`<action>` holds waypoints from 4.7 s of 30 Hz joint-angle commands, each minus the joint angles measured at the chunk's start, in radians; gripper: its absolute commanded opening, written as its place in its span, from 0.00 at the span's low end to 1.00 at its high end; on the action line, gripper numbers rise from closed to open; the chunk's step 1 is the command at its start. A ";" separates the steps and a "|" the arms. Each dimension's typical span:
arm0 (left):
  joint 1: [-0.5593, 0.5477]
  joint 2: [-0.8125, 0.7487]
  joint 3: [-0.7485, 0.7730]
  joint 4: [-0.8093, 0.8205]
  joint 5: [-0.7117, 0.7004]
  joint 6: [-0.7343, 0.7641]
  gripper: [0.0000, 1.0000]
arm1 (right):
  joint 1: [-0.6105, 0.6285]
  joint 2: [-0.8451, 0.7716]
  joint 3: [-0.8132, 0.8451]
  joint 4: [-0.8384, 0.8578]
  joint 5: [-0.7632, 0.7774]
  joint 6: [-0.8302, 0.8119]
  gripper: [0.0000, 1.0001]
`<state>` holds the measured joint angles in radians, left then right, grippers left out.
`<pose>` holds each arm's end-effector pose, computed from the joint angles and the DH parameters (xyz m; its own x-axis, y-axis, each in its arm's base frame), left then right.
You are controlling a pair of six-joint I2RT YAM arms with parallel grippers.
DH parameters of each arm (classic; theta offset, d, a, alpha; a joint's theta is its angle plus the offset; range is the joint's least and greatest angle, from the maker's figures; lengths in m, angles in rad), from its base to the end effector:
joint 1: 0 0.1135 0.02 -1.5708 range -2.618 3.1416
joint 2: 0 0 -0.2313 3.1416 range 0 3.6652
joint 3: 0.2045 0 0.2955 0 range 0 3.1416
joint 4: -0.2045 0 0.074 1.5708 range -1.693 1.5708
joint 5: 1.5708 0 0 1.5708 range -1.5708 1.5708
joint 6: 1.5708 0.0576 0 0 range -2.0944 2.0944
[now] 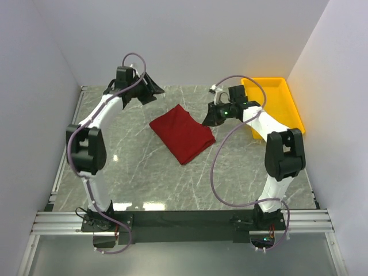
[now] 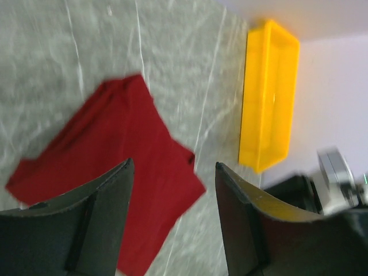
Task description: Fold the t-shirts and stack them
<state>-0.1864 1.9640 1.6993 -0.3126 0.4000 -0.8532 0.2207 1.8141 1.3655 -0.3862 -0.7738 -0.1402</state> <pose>0.4971 -0.1166 0.2400 -0.7228 -0.5698 -0.3909 -0.0809 0.6316 -0.7711 0.4203 0.1356 0.1812 -0.6302 -0.2438 -0.7371 -0.7094 0.5667 0.4191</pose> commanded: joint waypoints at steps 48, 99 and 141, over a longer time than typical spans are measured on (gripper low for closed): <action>-0.056 0.139 -0.084 0.357 0.310 0.043 0.60 | -0.015 0.034 0.063 -0.108 -0.065 -0.021 0.17; -0.028 0.618 0.292 0.460 0.318 -0.239 0.52 | 0.258 0.274 -0.017 -0.129 -0.018 0.139 0.03; 0.048 -0.355 -0.670 0.602 0.262 0.049 0.76 | 0.063 0.200 0.118 -0.293 -0.165 -0.125 0.06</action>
<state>-0.1097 1.5452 1.0115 0.1196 0.5365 -0.7269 0.2729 1.9995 1.4403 -0.6666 -0.7975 -0.2691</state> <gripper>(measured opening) 0.761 0.066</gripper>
